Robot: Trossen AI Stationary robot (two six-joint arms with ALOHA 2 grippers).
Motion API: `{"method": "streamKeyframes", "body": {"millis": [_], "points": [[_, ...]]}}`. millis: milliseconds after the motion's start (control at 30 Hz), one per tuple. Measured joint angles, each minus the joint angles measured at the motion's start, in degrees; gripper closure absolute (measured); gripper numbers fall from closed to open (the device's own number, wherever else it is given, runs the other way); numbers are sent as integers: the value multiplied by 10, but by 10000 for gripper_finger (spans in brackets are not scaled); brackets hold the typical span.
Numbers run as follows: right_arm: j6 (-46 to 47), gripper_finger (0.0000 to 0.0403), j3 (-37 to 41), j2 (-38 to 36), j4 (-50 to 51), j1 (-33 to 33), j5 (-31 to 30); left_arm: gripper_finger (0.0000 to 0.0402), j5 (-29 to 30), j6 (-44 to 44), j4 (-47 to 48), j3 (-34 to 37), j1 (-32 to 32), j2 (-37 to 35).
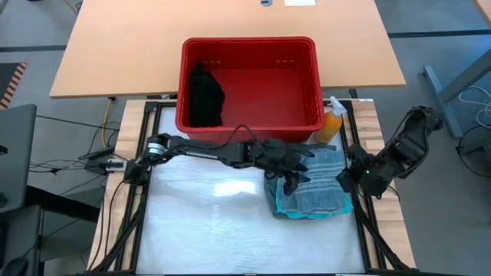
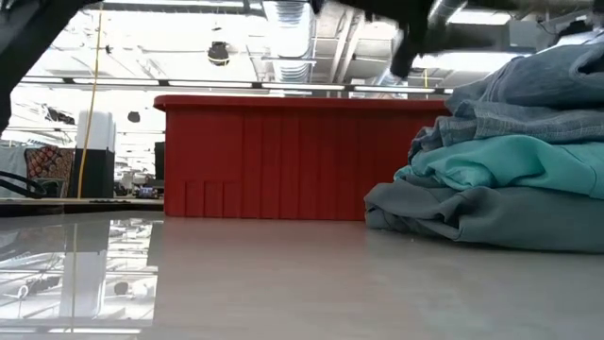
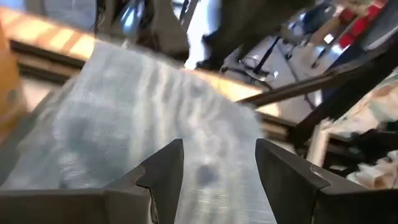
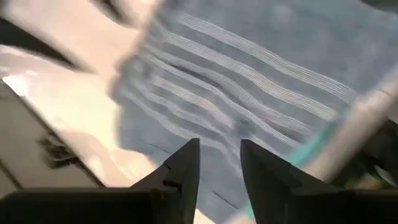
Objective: Fold Laundry from Bin
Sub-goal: Stack the blue shirt on top of the sky blue shorts
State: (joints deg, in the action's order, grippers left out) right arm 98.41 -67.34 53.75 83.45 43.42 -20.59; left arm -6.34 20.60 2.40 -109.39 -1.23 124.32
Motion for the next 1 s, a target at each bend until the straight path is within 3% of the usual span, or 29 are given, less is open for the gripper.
{"method": "streamKeyframes", "body": {"millis": [133,267,400,633,767,1000], "points": [[-28,298,14,31,-100,28,-34,212,-7,-4,4,2,23,19],[-18,348,22,90,-101,20,-32,212,-48,-27,12,1,42,18],[-5,389,21,127,-95,2,-17,212,-51,-31,81,2,60,26],[-64,367,21,201,-105,-71,57,212,-28,-48,111,2,91,25],[-125,379,21,247,-125,-113,84,212,-30,-49,127,2,107,25],[-195,375,2,267,-153,-156,127,212,-130,-4,118,-10,119,21]]}}
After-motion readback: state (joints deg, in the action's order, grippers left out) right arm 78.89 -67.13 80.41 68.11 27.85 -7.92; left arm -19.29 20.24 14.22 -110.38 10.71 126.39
